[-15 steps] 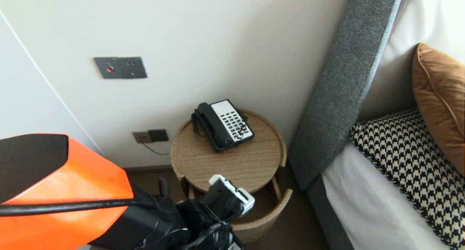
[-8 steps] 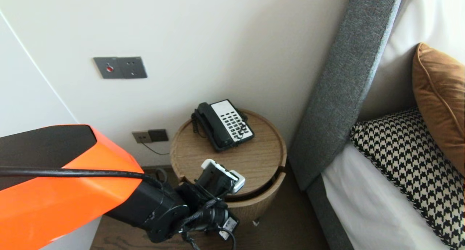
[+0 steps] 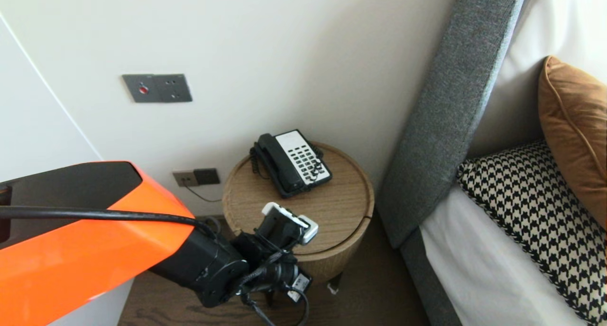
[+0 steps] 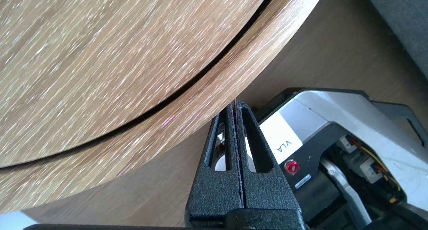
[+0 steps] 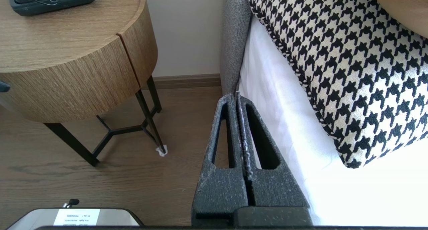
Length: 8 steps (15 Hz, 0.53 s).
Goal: Close the nightstand drawer
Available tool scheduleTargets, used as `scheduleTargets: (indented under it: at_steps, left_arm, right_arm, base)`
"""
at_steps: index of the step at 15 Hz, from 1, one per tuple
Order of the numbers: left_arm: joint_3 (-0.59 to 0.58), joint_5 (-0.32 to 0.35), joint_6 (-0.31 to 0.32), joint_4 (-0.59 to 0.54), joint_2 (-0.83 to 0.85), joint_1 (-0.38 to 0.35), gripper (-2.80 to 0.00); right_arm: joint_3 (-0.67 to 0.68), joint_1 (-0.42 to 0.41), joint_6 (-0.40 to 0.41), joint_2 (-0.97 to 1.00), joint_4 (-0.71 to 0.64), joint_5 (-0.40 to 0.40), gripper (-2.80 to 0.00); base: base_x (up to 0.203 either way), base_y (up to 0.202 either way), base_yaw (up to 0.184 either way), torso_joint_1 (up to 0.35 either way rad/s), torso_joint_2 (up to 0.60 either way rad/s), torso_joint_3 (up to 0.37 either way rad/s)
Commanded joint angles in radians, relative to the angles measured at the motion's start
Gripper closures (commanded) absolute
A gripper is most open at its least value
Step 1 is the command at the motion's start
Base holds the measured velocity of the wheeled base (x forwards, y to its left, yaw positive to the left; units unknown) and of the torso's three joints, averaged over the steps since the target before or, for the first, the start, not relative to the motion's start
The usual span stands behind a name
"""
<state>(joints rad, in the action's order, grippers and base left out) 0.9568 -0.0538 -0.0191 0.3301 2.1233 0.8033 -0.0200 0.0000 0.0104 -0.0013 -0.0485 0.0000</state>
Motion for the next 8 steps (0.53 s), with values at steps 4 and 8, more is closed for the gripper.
scheduleTargets:
  at_steps: [4, 8]
  left_arm:
    - [0.002, -0.004, 0.001, 0.021, 0.004, -0.01, 0.0]
    - [-0.014, -0.004, -0.001, 0.016, -0.033, -0.006, 0.0]
  right_arm:
    - [0.0, 0.0, 0.0, -0.005, -0.001, 0.0, 0.0]
    - [0.0, 0.0, 0.0, -0.005, -0.001, 0.0, 0.0]
  base:
    - [0.0, 0.0, 0.0, 0.0, 0.0, 0.0]
    - [0.0, 0.0, 0.0, 0.0, 0.0, 0.0]
